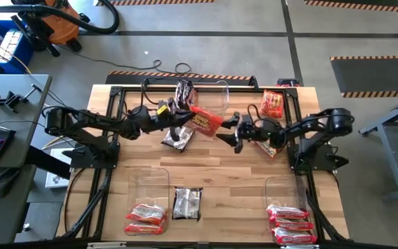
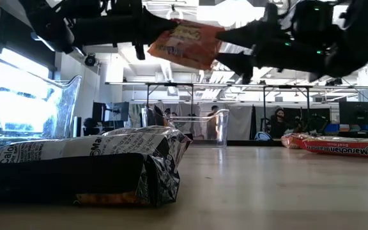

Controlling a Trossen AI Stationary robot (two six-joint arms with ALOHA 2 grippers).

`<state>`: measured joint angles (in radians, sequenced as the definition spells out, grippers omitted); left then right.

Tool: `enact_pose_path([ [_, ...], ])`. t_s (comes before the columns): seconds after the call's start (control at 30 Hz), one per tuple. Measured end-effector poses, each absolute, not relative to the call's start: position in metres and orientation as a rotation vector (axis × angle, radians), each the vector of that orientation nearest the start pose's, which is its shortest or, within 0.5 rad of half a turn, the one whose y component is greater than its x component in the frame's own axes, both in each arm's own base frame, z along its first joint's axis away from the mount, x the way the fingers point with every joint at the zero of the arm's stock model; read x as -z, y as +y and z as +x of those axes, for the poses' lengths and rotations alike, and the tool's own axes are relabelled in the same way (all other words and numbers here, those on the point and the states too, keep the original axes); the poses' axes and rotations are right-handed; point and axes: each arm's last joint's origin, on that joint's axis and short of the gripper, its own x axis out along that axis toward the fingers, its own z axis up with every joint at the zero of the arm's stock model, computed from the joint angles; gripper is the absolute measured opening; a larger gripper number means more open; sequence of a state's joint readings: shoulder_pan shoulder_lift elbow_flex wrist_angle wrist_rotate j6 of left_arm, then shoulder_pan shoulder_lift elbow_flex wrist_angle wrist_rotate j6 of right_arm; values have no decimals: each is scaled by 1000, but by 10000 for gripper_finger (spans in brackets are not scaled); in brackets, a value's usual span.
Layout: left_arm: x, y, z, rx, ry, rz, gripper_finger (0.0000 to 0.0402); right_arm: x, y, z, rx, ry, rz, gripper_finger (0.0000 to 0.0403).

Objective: Sort Maruchan noodles
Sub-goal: Put the bottom orange noodle pack into the bottom left transparent bin

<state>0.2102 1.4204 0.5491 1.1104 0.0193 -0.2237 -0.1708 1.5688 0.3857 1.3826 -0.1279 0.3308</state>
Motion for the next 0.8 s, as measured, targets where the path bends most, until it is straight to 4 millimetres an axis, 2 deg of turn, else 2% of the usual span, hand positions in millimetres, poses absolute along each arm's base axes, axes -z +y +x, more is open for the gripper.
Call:
enact_pose_path([
  [0.23, -241, 54, 272, -154, -282, -182, 0, -185, -48, 296, -21, -219, 297, 271],
  [0.43, -243, 53, 272, -169, -305, -161, 0, -183, -50, 306, -22, -216, 265, 251],
  [0.53, -243, 53, 272, -176, -301, -161, 0, -183, -49, 303, -23, -235, 246, 214],
  [0.73, -239, 51, 273, -166, -260, -123, 11, -180, -49, 299, -15, -233, 227, 104],
  [0.8, -239, 49, 273, -149, -248, -94, 23, -180, -48, 299, -16, -231, 222, 87],
])
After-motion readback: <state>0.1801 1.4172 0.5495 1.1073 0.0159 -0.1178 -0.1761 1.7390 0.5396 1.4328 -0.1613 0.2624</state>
